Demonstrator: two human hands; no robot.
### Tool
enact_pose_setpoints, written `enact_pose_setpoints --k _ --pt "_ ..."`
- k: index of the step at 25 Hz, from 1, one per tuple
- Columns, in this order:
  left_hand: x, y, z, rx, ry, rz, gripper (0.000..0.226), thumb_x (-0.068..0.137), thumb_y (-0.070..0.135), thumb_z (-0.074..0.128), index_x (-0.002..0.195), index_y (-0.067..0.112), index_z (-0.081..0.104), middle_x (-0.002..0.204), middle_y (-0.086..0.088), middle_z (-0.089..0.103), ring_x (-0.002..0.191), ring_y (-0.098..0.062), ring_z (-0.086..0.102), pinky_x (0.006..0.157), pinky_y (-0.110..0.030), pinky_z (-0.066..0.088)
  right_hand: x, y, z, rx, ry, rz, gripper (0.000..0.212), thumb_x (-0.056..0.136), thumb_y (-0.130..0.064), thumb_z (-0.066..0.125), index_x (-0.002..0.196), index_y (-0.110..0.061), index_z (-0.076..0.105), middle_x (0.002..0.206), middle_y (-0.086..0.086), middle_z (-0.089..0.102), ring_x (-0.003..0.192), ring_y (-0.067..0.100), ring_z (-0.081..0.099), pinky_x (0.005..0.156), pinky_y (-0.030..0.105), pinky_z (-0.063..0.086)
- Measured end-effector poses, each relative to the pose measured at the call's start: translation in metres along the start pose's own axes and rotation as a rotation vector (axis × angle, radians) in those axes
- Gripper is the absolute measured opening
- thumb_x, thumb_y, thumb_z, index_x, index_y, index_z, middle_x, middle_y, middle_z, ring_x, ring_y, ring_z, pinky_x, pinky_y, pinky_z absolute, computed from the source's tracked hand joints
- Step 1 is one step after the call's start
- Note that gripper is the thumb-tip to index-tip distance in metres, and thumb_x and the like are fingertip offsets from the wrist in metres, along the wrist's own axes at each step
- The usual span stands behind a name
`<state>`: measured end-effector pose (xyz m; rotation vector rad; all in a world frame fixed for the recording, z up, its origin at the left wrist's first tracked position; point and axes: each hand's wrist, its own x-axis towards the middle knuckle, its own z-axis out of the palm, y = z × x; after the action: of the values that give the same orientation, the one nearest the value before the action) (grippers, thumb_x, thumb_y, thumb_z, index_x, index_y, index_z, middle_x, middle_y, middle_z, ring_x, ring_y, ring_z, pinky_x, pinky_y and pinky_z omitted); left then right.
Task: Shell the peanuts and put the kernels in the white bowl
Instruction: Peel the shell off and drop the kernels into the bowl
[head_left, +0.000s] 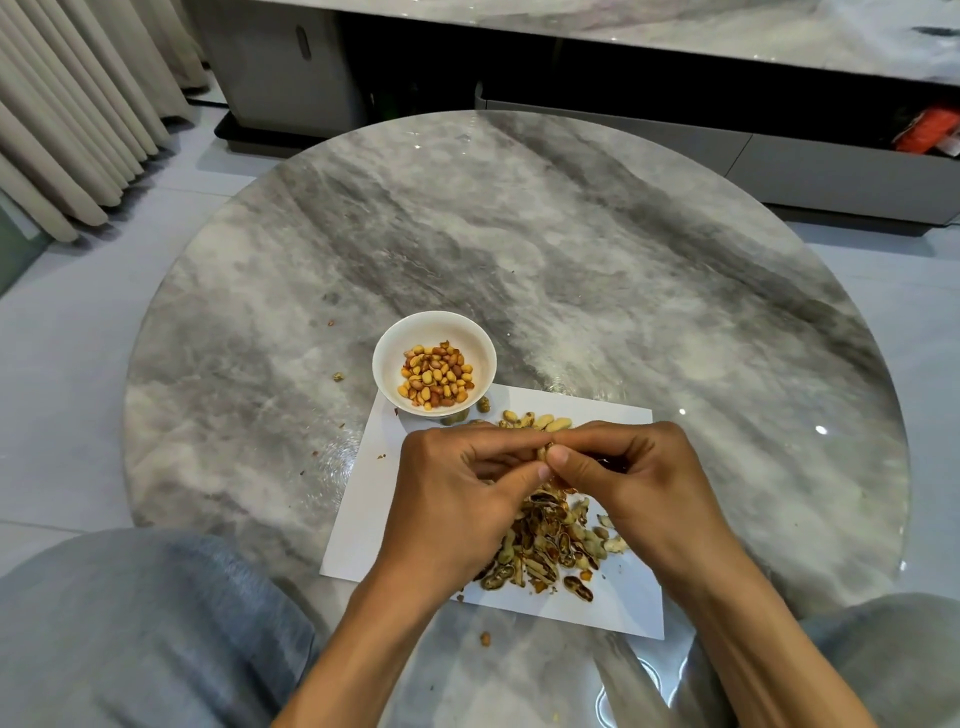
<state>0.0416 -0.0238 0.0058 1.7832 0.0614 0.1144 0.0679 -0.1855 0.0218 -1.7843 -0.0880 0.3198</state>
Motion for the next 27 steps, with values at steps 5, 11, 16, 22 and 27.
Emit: enact_pose_setpoints --k 5,11,16,22,27 --pt "-0.001 -0.001 0.002 -0.109 0.041 -0.011 0.032 0.074 0.002 0.083 0.096 0.025 0.079 0.086 0.007 0.077 0.077 -0.01 0.075 0.071 -0.021 0.059 -0.003 -0.001 0.007 0.159 0.082 0.002 0.016 0.086 0.0 0.07 0.087 -0.012 0.08 0.082 0.003 0.078 0.08 0.013 0.074 0.071 0.019 0.054" --pt "-0.002 0.005 0.004 -0.227 0.055 -0.025 0.031 0.076 -0.002 0.08 0.096 0.021 0.078 0.086 0.002 0.076 0.079 -0.012 0.075 0.073 -0.02 0.058 -0.006 0.0 0.013 0.232 0.186 0.035 0.017 0.089 -0.006 0.068 0.084 -0.015 0.08 0.08 0.009 0.077 0.076 0.024 0.073 0.074 0.031 0.061" --pt "0.001 0.002 0.006 -0.327 0.088 -0.131 0.029 0.078 -0.002 0.077 0.096 0.021 0.077 0.092 0.006 0.078 0.089 -0.01 0.075 0.077 -0.018 0.056 -0.002 0.006 0.016 0.24 0.164 0.147 0.018 0.093 -0.008 0.065 0.088 -0.017 0.08 0.071 0.009 0.073 0.063 0.022 0.068 0.067 0.03 0.058" --pt "0.003 0.002 0.004 -0.422 0.125 -0.213 0.022 0.075 0.0 0.077 0.089 0.016 0.078 0.086 0.0 0.078 0.085 -0.013 0.075 0.075 -0.021 0.058 -0.007 0.002 0.014 0.043 0.082 -0.055 0.012 0.09 -0.023 0.067 0.094 -0.023 0.079 0.065 -0.006 0.07 0.058 0.013 0.065 0.059 0.022 0.053" --pt "0.004 0.002 0.002 -0.465 0.074 -0.247 0.017 0.072 0.007 0.076 0.088 0.01 0.078 0.086 -0.006 0.078 0.082 -0.016 0.075 0.075 -0.022 0.058 -0.002 0.005 0.007 -0.162 -0.003 -0.161 0.01 0.09 -0.03 0.065 0.089 -0.035 0.074 0.065 -0.017 0.065 0.061 0.007 0.06 0.058 0.021 0.046"
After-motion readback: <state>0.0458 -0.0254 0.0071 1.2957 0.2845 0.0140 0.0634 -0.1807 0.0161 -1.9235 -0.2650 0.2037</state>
